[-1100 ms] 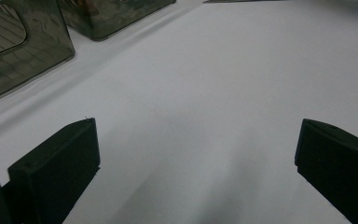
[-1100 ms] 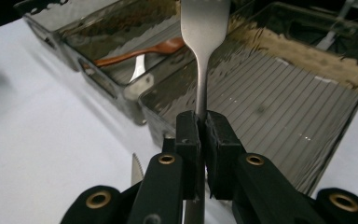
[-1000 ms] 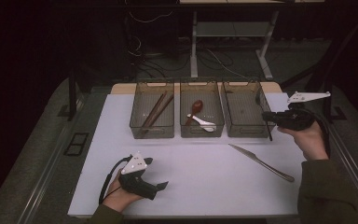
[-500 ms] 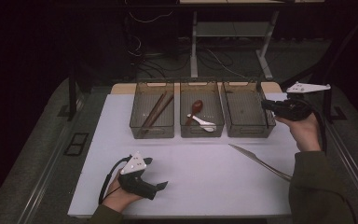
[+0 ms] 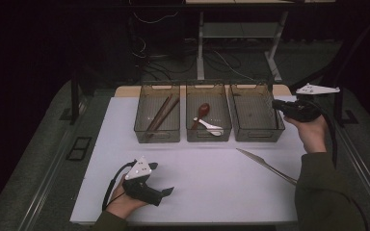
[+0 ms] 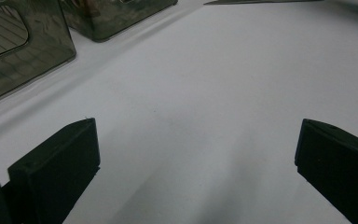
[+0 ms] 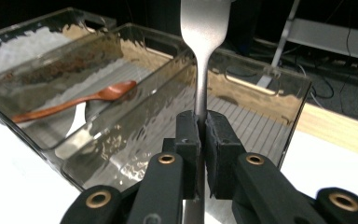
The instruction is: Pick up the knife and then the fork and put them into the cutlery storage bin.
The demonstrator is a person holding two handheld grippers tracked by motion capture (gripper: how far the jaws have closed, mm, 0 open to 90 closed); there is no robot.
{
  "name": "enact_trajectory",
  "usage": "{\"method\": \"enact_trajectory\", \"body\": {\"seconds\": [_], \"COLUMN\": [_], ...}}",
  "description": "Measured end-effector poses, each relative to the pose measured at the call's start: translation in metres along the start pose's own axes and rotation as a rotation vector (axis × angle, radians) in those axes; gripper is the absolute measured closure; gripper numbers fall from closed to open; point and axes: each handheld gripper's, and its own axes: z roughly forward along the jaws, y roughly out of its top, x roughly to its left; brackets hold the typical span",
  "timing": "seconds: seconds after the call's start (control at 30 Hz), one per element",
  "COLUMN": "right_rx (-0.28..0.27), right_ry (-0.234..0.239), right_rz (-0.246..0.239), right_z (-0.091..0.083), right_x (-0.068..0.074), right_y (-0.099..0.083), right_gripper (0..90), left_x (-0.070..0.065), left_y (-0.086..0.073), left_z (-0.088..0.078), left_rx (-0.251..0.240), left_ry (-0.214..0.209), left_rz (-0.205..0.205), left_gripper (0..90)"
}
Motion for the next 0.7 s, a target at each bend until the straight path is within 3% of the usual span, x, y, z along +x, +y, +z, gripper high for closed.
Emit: {"method": "enact_trajectory", "body": {"seconds": [0.7], "right_rx": [0.163], "right_ry": [-0.012], "right_rz": [0.004], "right_z": [0.031], "right_x": [-0.005], "right_y": [-0.03], "right_gripper": [83.7], "left_x": [-0.001], "left_y": [-0.001], "left_z": [0.002], "left_rx": [0.009], "left_ry": [-0.008], "left_rz": [0.007], "left_gripper": [0.0]}}
